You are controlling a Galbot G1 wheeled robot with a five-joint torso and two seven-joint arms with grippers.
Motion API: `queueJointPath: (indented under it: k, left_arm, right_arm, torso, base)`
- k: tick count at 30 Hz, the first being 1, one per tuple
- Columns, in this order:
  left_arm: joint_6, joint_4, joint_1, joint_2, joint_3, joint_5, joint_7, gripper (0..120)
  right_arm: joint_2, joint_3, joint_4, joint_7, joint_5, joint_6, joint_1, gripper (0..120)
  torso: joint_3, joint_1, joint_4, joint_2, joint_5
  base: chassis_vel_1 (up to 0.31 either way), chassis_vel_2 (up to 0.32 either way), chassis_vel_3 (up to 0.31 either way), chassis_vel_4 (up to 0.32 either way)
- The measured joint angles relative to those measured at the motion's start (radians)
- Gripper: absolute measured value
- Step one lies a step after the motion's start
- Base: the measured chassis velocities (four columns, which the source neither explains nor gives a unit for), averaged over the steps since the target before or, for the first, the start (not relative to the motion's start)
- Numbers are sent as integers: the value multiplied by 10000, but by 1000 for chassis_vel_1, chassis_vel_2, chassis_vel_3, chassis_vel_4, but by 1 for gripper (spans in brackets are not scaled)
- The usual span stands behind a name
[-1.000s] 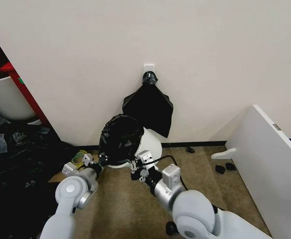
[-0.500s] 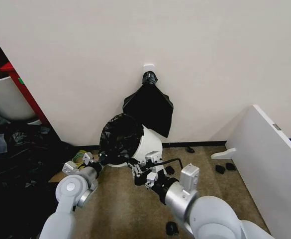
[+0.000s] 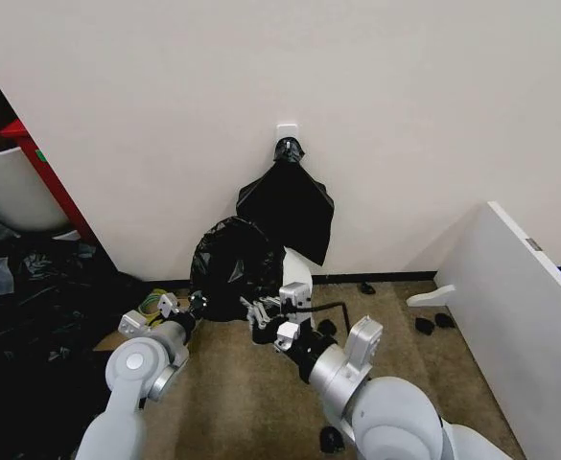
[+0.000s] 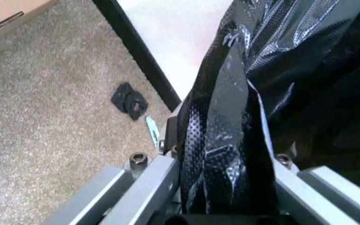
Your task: Place the garbage bag over the trash bin.
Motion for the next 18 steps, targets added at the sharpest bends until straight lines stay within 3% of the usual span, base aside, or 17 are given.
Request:
queueJointPath:
  k: [4,6,18]
  left_arm:
    - [1,0,-40,-1,-85,-115,-17,0]
    - [5,0,-120,-2,-205,-265,-47,0]
    - [75,-151,-175,-41,-667,-945,-211,0]
  right_arm:
    - [-208,16,32,419,-1432,-436,-681,18]
    - [-226,107,156,775,-1233,-595,-1072,28]
    - [127,117,-430,-73,-1455,683,-1836,71]
  torso:
    - [0,0,-1,0,0]
    - [0,0,0,0,0]
    - [0,0,0,0,-1]
  base:
    - [0,0,0,0]
    - [0,0,0,0]
    - [0,0,0,0]
